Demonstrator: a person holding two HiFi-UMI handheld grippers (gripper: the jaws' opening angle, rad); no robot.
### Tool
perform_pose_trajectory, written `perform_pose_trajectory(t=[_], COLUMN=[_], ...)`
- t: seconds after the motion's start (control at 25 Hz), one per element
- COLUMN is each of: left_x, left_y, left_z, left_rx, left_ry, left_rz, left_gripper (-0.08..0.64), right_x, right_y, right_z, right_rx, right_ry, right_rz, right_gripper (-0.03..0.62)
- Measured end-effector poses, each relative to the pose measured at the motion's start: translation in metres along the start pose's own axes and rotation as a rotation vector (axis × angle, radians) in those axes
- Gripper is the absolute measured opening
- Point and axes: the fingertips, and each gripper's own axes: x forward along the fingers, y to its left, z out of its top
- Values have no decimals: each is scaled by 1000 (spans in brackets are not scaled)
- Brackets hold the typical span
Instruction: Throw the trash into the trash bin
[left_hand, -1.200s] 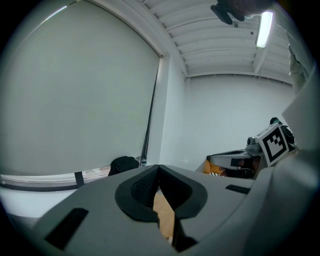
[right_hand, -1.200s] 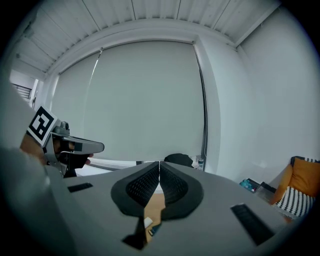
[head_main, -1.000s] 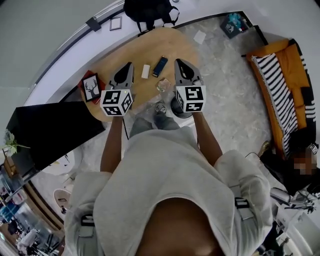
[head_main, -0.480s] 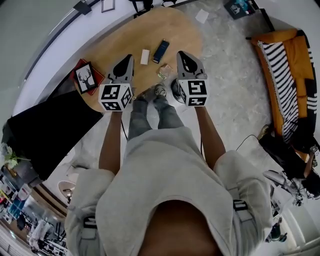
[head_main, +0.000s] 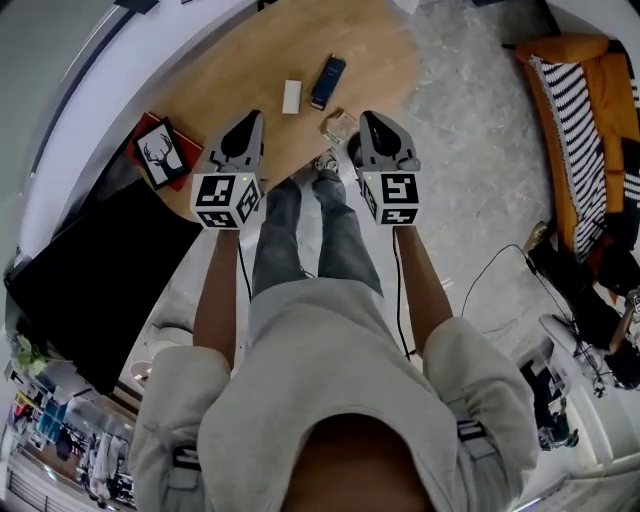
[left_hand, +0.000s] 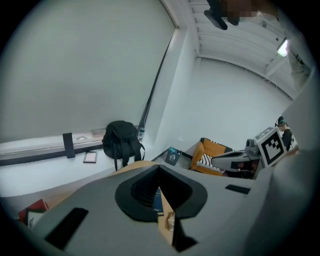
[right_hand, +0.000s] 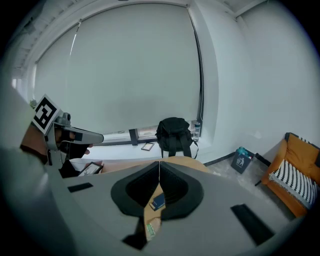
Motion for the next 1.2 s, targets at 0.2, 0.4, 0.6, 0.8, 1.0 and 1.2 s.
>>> perform_pose_trajectory(t=[0.2, 0.4, 0.6, 0.8, 1.0, 1.2], left_x=[14, 24, 34, 39, 44, 47], left_y=[0, -1, 8, 9, 7, 2], left_z=[-38, -76, -106, -126, -147, -168], left_rx=[-10, -23, -43, -47, -54, -70], left_ry=[56, 89, 105, 119, 134, 162], left_rz=[-30, -46, -37, -42, -56, -64], left_gripper=[17, 17, 17, 17, 17, 17], right_x=[6, 10, 25, 32, 47, 60], right_y=[-1, 5, 13, 12, 20, 31], right_z=[-42, -93, -142, -178, -213, -251], right_rx=[20, 27, 39, 45, -1, -114], right_ry=[62, 141, 215, 268, 330, 397], right_rz=[-4, 9, 24, 18, 47, 79], right_gripper=[28, 29, 28, 29, 29, 29])
